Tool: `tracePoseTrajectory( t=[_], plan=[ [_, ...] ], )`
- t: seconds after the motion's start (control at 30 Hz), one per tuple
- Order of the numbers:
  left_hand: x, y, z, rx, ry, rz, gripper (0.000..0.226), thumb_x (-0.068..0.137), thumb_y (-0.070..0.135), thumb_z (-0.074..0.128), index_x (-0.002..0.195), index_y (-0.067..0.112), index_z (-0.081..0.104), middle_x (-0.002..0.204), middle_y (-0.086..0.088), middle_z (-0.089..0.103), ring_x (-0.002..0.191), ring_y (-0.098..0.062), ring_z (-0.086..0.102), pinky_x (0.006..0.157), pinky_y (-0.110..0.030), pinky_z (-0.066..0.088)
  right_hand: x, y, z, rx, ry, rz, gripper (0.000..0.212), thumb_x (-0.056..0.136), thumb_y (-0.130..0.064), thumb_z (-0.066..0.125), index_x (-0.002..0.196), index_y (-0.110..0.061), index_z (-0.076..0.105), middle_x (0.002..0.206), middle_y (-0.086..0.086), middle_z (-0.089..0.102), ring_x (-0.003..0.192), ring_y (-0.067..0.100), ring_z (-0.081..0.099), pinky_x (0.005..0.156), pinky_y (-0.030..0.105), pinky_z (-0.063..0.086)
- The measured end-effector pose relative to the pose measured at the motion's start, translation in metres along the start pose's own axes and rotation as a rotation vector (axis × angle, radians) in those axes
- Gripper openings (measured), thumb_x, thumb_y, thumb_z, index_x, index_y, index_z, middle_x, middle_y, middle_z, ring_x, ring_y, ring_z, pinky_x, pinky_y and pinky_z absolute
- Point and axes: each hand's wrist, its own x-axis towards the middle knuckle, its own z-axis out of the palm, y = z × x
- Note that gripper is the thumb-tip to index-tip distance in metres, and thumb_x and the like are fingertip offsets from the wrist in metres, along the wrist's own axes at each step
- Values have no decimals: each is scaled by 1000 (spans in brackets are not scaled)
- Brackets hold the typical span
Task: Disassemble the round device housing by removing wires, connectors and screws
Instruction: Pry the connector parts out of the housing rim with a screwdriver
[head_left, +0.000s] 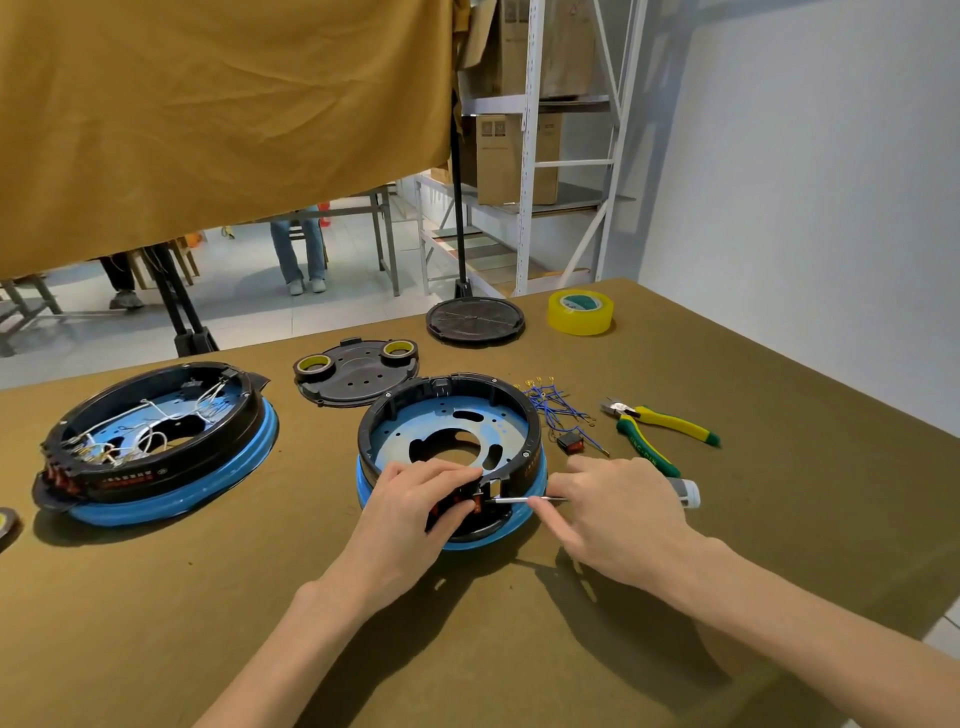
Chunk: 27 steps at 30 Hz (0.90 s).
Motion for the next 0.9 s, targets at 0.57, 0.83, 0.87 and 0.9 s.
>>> tracePoseTrajectory(
  t=[0.57,0.83,0.87,0.9],
  plan=[
    [-1,0,1,-2,-34,-18,45,97,49,53,139,33,59,128,20,63,116,22,38,92,-16,32,23,12,-24,-118,135,-193,41,95,-54,57,68,-26,69,58,-10,49,46,12,45,43,23,20],
    [-1,2,1,9,-18,-8,50,98,51,43,140,30,61,128,16,66,111,15,45,93,-15,33,49,17,-40,-186,26,-373,59,100,-64,34,75,-24,70,66,-8,50,57,16,52,50,30,44],
    [-1,2,1,10,-24,-10,50,98,50,45,141,30,61,128,16,66,111,13,47,94,-14,32,51,17,-41,-198,39,-389,59,100,-64,35,74,-24,70,65,-8,50,56,16,52,49,30,45],
    [-1,2,0,11,-27,-10,49,98,49,46,140,30,61,129,16,67,112,11,47,94,-14,31,52,17,-41,-210,40,-399,59,100,-64,35,74,-24,70,65,-8,51,56,16,53,49,29,45]
  ],
)
